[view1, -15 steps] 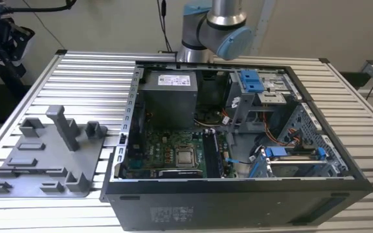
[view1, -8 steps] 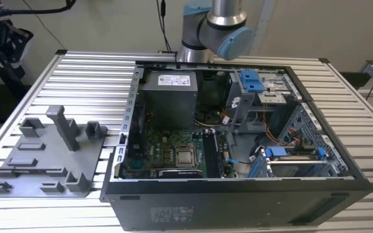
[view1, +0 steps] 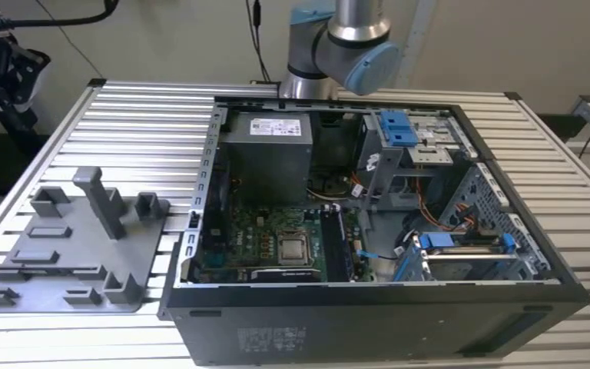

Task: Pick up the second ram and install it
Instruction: 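Reach for the second ram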

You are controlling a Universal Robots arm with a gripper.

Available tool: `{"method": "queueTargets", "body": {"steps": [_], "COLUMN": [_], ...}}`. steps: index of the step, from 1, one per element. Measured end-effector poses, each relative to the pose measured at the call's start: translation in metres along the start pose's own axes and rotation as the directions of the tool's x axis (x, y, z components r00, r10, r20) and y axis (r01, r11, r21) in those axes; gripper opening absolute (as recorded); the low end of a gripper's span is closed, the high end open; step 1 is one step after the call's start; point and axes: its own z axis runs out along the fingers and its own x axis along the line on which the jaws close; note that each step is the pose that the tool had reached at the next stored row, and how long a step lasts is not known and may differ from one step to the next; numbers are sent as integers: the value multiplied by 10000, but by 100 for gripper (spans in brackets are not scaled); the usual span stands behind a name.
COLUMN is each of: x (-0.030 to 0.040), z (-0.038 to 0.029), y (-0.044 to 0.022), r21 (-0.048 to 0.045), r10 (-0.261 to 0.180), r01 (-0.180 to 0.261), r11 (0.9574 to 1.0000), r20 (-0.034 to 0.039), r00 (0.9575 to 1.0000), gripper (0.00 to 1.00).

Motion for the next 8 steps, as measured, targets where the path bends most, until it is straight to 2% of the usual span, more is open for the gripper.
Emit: {"method": "queueTargets", "body": {"steps": [8], "x": [-4], "z": [10], "y": [-68], "r21": [-1], "r10": [0], "r01": [0], "r11": [10000], "r20": [1], "r00": [10000], "gripper": [11]}}
